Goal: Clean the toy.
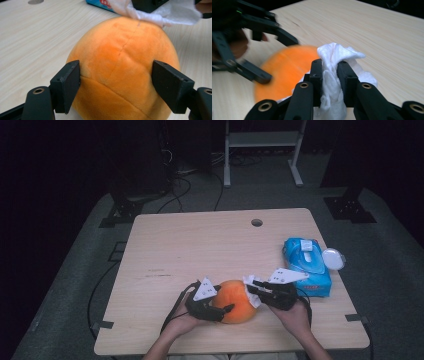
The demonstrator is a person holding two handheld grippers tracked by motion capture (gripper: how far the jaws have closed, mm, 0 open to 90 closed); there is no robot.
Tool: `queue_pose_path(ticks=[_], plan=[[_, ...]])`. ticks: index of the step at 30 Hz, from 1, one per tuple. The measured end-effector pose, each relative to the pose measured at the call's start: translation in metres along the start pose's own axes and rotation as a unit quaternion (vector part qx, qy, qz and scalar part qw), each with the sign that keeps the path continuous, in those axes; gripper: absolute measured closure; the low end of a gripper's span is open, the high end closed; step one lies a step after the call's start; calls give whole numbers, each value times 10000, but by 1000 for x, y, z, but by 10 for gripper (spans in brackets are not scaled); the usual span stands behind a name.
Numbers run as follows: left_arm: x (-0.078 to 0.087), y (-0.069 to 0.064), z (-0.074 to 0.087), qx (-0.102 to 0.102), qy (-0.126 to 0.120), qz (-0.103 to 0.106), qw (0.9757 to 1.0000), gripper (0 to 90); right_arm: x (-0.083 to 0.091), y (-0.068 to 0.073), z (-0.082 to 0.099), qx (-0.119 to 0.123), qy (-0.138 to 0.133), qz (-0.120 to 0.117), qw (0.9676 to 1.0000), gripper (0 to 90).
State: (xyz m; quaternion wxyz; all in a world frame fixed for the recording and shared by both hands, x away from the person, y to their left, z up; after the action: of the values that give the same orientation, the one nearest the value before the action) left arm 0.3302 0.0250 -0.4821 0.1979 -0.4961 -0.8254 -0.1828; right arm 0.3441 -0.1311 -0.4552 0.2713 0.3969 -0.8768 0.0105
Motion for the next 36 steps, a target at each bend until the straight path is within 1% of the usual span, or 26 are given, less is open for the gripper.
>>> queue_pose_path(ticks=[1,2,4,5,6,7,8,9,11,12,13,15,16,17,19,21,22,24,26,28,30,31,32,34,35,36], plan=[[0,-1,-2,-55,-71,13,10000,244,0,-1,2,-125,-5,-91,9999,747],[1,-2,-5,-133,-134,5,9998,221,-1,0,3,-147,-18,-107,9998,748],[3,-4,-13,-288,-416,-2,9987,185,-6,8,3,-109,-72,-221,9997,748],[3,-6,-16,-329,-532,-9,9980,182,-8,14,2,-105,-135,-351,9992,748],[2,-6,-16,-374,-499,-31,9981,181,-9,20,0,-69,-185,-455,9988,748],[2,-5,-14,-391,-405,-54,9984,187,-10,25,-2,-1,-213,-474,9987,748],[2,-4,-12,-326,-346,-37,9989,219,-10,26,-3,91,-217,-437,9988,749],[2,-2,-11,-211,-296,-30,9993,240,-10,25,-4,93,-215,-429,9988,749],[3,0,-7,-136,-201,-17,9997,279,-9,16,-1,-64,-185,-371,9991,750],[3,1,-6,-53,-177,-17,9998,283,-8,10,1,-195,-163,-360,9990,750],[3,1,-6,-24,-168,-20,9999,284,-8,3,4,-264,-123,-262,9992,750],[3,3,-5,19,-160,-19,9999,284,-7,-5,9,-338,-39,-134,9993,750],[4,4,-4,39,-165,-23,9999,284,-7,-8,10,-426,-50,-156,9990,751],[4,5,-3,41,-152,-28,9999,284,-6,-8,10,-507,-67,-187,9985,751],[6,7,-1,81,-166,-42,9998,284,-5,-3,7,-536,-161,-283,9980,753],[8,11,1,182,-217,-32,9996,283,-2,8,0,-423,-276,-470,9976,752],[9,13,2,275,-268,14,9993,283,-1,13,-2,-361,-313,-545,9974,752],[9,14,3,309,-283,42,9991,283,-2,13,0,-323,-274,-524,9977,752],[8,13,3,288,-268,28,9992,283,-5,2,6,-553,-219,-465,9971,752],[8,12,2,283,-258,22,9993,283,-8,-11,14,-660,-68,-217,9976,752],[9,13,3,300,-265,43,9992,283,-9,-18,18,-852,-5,-177,9962,752],[9,13,2,332,-288,52,9990,281,-8,-16,15,-857,-44,-192,9961,752],[8,13,2,339,-295,71,9990,279,-6,-11,10,-786,-124,-229,9966,752],[6,11,1,357,-320,104,9988,278,-2,2,-3,-692,-338,-471,9959,752],[5,7,0,295,-305,143,9990,275,-1,8,-8,-631,-390,-553,9957,751],[4,4,-1,256,-286,175,9991,271,-3,13,-10,-555,-377,-593,9960,752]])
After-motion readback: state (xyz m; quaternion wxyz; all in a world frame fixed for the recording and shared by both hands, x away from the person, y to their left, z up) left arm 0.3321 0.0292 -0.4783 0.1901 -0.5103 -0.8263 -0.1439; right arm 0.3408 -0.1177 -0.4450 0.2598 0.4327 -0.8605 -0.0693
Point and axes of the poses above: each handheld gripper's, and its own axes: x roughly backward along the jaws, z roughly out of its underside, y roughly to its left, the point moved 8 cm from there along -x, roughly forward along the jaws, and after that the axes turned 8 degrees about -x, right-handed, at the moved point
